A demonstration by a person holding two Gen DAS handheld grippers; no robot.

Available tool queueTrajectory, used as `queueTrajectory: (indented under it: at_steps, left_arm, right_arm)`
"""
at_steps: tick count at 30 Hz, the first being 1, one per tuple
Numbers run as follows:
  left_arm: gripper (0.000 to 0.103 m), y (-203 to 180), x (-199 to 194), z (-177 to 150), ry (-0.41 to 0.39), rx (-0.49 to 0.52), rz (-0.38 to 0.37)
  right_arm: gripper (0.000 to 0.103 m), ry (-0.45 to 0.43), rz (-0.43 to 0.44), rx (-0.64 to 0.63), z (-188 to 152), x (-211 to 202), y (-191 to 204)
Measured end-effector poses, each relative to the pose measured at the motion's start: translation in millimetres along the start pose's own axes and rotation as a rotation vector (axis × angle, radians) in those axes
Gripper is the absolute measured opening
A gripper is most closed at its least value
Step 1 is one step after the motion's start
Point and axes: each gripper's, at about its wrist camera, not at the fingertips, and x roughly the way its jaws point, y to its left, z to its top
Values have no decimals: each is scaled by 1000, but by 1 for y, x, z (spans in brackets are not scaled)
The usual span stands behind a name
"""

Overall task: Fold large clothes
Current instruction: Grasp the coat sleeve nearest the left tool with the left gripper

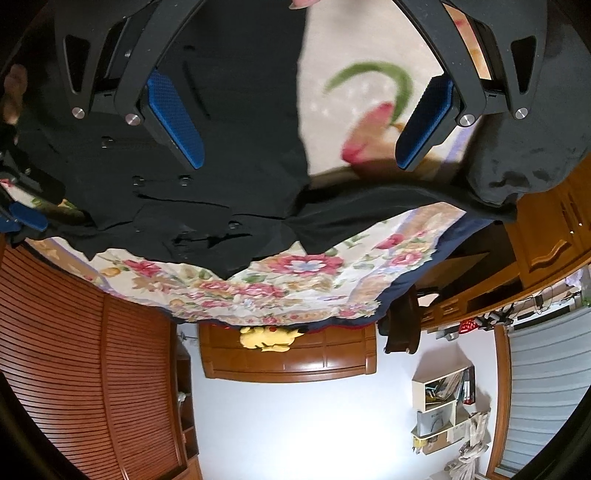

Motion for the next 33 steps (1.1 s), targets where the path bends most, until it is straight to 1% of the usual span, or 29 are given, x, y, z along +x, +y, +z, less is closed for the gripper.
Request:
queueTrajectory:
  at_steps: [3, 13, 16, 18, 19, 20, 21, 26, 28, 33]
  left_arm:
    - [103, 13, 11, 2, 18, -5, 14]
    - [103, 65, 65, 11, 92, -11, 71]
    - [103, 80, 82, 12, 115, -24, 40]
    - [103, 90, 96, 13, 140, -27, 41]
    - [101, 93, 101, 13, 152, -30, 43]
    - [98, 99, 108, 13, 166, -39, 43]
    - [93, 106, 114, 13, 178, -57, 43]
    - [84, 143, 138, 9, 241, -191, 35]
    - [83, 152, 145, 6, 263, -219, 52]
    - [83, 168, 165, 0, 317, -300, 49]
  right_arm:
    - [102, -3, 4, -6, 4, 8, 1]
    - [102, 2, 14, -36, 17, 45, 12]
    - [102, 14, 22, -40, 11, 53, 11]
    - [102, 32, 27, -38, 7, 59, 10]
    - [102, 43, 29, -40, 5, 62, 9]
    - [102, 55, 27, -47, 6, 66, 9]
    - [102, 59, 22, -50, 4, 67, 9]
    - [102, 83, 19, -46, 0, 67, 7]
    - [102, 88, 17, -47, 4, 67, 10]
    - [102, 97, 16, -45, 10, 69, 13]
